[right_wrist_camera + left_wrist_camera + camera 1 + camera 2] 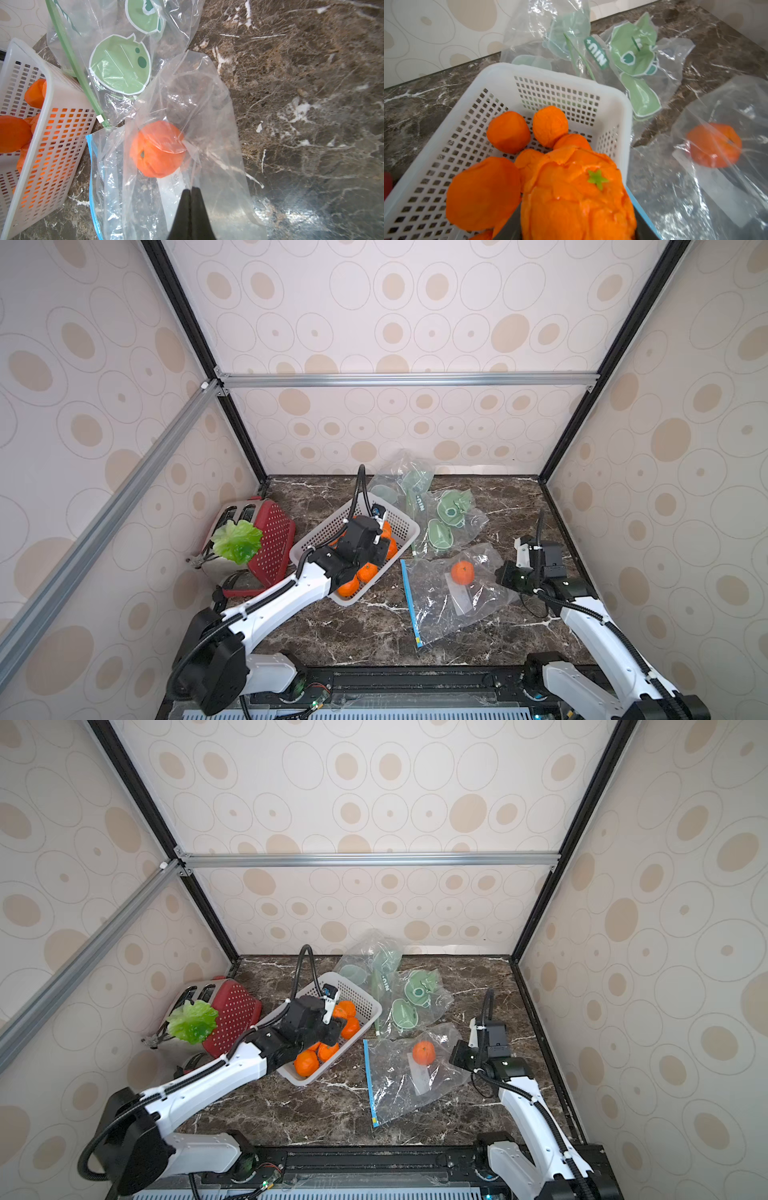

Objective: Open the zip-top bag and take out the orange
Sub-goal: Place the orange in the basket.

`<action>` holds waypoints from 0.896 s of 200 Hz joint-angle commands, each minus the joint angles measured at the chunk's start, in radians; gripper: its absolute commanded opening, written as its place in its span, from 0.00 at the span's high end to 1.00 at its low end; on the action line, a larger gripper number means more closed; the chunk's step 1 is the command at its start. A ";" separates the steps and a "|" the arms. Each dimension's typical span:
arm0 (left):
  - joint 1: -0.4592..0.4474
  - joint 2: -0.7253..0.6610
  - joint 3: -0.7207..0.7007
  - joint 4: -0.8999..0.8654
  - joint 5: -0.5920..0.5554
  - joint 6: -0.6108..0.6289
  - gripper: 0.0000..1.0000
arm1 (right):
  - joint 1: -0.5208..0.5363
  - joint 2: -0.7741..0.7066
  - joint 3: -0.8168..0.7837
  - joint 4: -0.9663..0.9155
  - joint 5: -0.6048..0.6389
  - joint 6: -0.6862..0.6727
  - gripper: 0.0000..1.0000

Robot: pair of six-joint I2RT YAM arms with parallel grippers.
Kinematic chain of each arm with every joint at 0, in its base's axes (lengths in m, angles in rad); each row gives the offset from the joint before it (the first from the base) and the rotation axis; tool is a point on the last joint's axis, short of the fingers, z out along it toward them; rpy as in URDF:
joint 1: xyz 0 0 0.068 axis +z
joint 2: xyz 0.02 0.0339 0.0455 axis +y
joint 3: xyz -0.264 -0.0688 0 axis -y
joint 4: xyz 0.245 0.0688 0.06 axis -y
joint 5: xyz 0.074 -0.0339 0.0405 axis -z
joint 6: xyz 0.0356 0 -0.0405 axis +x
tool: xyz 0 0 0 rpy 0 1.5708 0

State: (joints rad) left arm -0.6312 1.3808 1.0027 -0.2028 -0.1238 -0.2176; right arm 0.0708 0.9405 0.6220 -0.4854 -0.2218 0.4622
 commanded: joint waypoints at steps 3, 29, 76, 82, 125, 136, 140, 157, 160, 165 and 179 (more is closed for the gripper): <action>0.044 0.130 0.145 -0.026 0.033 0.034 0.52 | -0.006 0.004 -0.016 0.003 -0.017 -0.002 1.00; 0.099 0.280 0.256 -0.042 0.067 0.025 0.50 | -0.007 0.002 -0.019 0.012 -0.022 -0.001 1.00; 0.181 0.484 0.437 -0.103 0.126 0.019 0.48 | -0.007 0.017 -0.012 0.014 -0.028 -0.005 1.00; 0.182 0.495 0.446 -0.109 0.115 0.022 0.47 | -0.008 0.015 -0.014 0.015 -0.029 -0.006 1.00; 0.189 0.520 0.463 -0.132 0.075 0.035 0.29 | -0.008 0.021 -0.015 0.020 -0.031 -0.004 1.00; 0.189 0.508 0.456 -0.135 0.074 0.041 0.20 | -0.008 0.021 -0.013 0.018 -0.029 -0.006 1.00; 0.189 0.499 0.451 -0.135 0.072 0.044 0.17 | -0.009 0.021 -0.013 0.018 -0.027 -0.005 1.00; 0.190 0.447 0.427 -0.143 0.101 0.060 0.16 | -0.009 0.021 -0.016 0.018 -0.026 -0.004 1.00; 0.189 0.437 0.424 -0.148 0.109 0.063 0.17 | -0.008 0.021 -0.015 0.018 -0.028 -0.004 1.00; 0.189 0.410 0.415 -0.156 0.116 0.060 0.17 | -0.009 0.020 -0.015 0.016 -0.027 -0.004 1.00; 0.187 0.319 0.367 -0.165 0.169 0.041 0.22 | -0.009 0.018 -0.018 0.017 -0.025 -0.004 1.00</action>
State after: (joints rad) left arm -0.4431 1.8584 1.4055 -0.3260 -0.0166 -0.1818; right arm 0.0658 0.9592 0.6167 -0.4706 -0.2440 0.4622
